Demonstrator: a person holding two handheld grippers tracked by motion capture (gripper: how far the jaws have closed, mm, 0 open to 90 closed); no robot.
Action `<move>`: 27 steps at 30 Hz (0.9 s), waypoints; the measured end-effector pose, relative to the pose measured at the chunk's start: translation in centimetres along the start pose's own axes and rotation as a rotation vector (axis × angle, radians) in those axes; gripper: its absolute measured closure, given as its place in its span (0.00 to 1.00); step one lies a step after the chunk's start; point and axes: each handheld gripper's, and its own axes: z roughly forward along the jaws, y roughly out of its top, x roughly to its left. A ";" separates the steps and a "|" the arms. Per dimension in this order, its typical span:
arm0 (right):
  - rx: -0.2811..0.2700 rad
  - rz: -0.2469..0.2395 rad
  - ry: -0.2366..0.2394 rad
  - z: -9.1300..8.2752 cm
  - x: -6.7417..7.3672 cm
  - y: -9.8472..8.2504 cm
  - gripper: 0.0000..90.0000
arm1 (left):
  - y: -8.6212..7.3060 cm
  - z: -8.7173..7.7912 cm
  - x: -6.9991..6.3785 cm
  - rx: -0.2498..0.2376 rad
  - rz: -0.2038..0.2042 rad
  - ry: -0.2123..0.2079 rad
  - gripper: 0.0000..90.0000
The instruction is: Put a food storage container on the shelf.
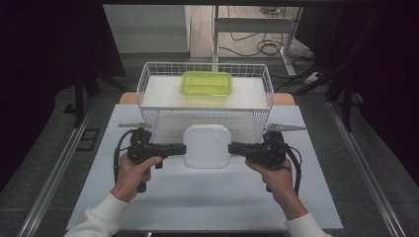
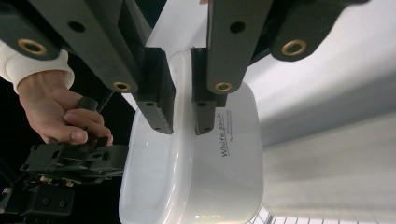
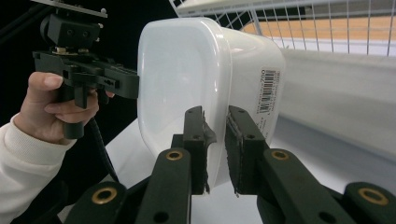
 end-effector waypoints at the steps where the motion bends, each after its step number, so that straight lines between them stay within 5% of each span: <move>1: -0.002 0.000 0.002 0.0 0.1 0.3 0.87 | 0.2 -0.1 -0.1 -0.001 0.004 0.001 0.88; 27: -0.068 -0.067 0.004 -2.1 1.2 5.4 0.87 | 5.2 -1.2 -2.8 -0.048 0.071 0.004 0.88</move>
